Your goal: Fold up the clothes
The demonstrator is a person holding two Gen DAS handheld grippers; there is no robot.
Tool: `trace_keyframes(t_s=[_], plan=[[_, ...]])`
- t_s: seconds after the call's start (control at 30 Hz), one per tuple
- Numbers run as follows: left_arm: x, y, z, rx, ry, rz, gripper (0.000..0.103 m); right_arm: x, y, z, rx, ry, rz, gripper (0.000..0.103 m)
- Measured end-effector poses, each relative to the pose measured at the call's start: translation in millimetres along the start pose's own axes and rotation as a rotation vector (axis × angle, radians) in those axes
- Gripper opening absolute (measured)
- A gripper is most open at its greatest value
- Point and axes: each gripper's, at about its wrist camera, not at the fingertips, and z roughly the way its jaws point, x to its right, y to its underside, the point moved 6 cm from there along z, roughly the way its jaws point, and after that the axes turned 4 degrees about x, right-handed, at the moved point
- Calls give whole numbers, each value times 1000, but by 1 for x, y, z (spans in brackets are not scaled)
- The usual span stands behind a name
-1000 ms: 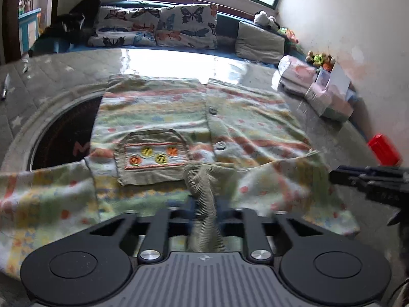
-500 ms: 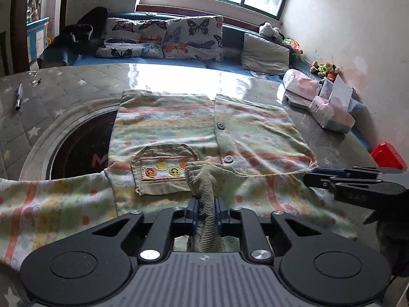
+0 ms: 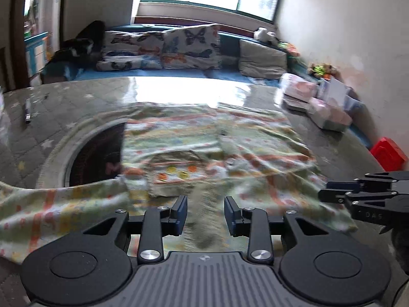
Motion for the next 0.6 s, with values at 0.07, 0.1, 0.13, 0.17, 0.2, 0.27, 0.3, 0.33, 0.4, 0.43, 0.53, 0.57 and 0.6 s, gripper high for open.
trace_keyframes(t_s=[0.07,0.1,0.13,0.17,0.2,0.27,0.3,0.33,0.4,0.43,0.53,0.57,0.6], plan=[[8,6,4,-13,17,27,35,-1,9,-6,-8,-2,7,23],[10,10,6,-22,21,36,35,-1,13,-9,-15,-1,10,24],[13,13,8,-31,25,46,35,-1,17,-11,-21,2,11,24],[15,17,9,-41,27,55,35,0,21,-12,-26,6,12,24],[15,21,11,-51,24,59,35,0,24,-14,-29,11,8,24],[13,27,11,-58,17,58,38,-1,26,-18,-32,18,-4,24],[12,28,10,-57,14,55,39,-5,24,-16,-32,9,-11,25],[10,29,9,-55,10,51,42,-10,21,-13,-29,-5,-20,25],[5,28,4,-47,4,34,44,-21,14,-7,-24,-32,-39,25],[3,27,2,-42,0,26,45,-27,11,-4,-21,-46,-48,25],[-11,25,-9,-25,-32,-6,47,-44,2,4,-13,-87,-75,25],[-16,24,-12,-19,-46,-20,50,-49,-1,7,-10,-100,-84,25],[-23,24,-16,-13,-61,-35,51,-55,-4,10,-8,-114,-93,25]])
